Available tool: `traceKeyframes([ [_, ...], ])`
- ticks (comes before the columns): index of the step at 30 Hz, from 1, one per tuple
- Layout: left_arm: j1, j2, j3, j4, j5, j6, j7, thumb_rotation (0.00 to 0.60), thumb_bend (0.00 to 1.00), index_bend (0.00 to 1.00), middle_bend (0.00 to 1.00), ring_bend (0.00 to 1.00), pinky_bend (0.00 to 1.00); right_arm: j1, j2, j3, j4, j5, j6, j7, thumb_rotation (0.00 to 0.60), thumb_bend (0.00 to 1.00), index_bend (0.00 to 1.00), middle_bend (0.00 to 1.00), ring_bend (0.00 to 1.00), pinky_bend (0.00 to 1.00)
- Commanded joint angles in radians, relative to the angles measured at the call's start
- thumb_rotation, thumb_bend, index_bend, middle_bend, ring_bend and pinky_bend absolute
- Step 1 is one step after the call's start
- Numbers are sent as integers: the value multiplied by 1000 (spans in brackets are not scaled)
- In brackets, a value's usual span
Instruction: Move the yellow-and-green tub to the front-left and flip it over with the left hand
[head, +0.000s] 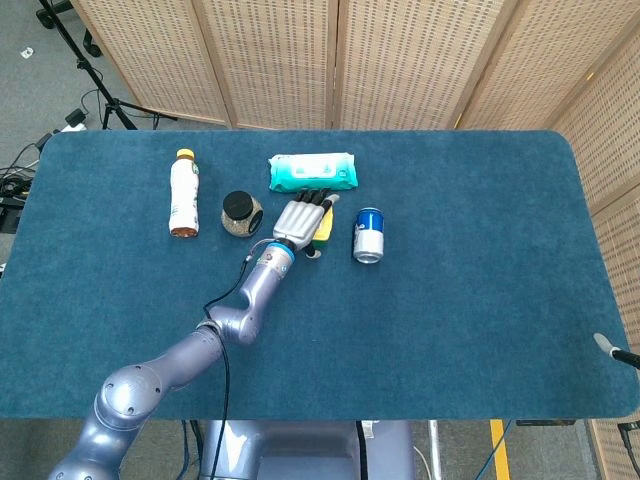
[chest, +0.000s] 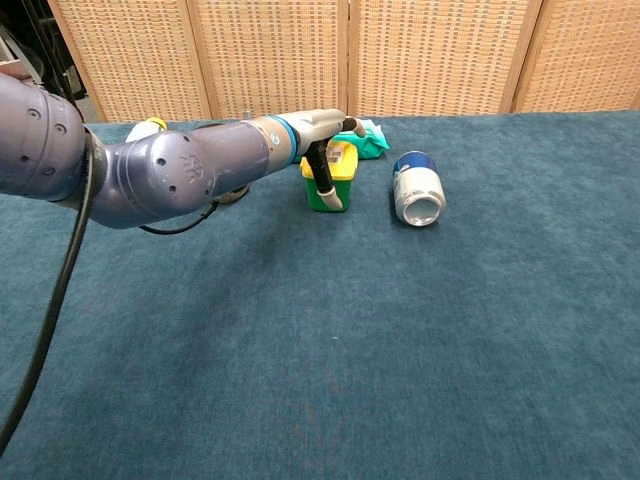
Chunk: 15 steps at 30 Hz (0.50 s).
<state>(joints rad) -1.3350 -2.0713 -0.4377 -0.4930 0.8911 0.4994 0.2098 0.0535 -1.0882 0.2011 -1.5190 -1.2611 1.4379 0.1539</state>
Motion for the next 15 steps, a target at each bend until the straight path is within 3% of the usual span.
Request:
traceKeyframes([
  [1, -15, -24, -8, 44, -10, -3, 1, 600, 0, 63, 79, 33, 97, 0, 0, 0, 0, 0, 0, -1, 600, 0, 65, 0, 0, 0],
  [8, -29, -48, -13, 98, 5, 16, -21, 600, 79, 341, 396, 319, 377, 0, -3, 2, 2, 2, 1, -6, 600, 0, 65, 0, 0, 0],
  [11, -29, -48, -9, 101, 30, 42, -48, 600, 158, 439, 464, 382, 430, -1, -4, 3, 2, 3, 4, -8, 600, 0, 65, 0, 0, 0],
  [15, -24, -39, 2, 96, 66, 69, -89, 600, 194, 485, 485, 400, 443, -1, -6, 3, 1, 3, 4, -11, 600, 0, 65, 0, 0, 0],
])
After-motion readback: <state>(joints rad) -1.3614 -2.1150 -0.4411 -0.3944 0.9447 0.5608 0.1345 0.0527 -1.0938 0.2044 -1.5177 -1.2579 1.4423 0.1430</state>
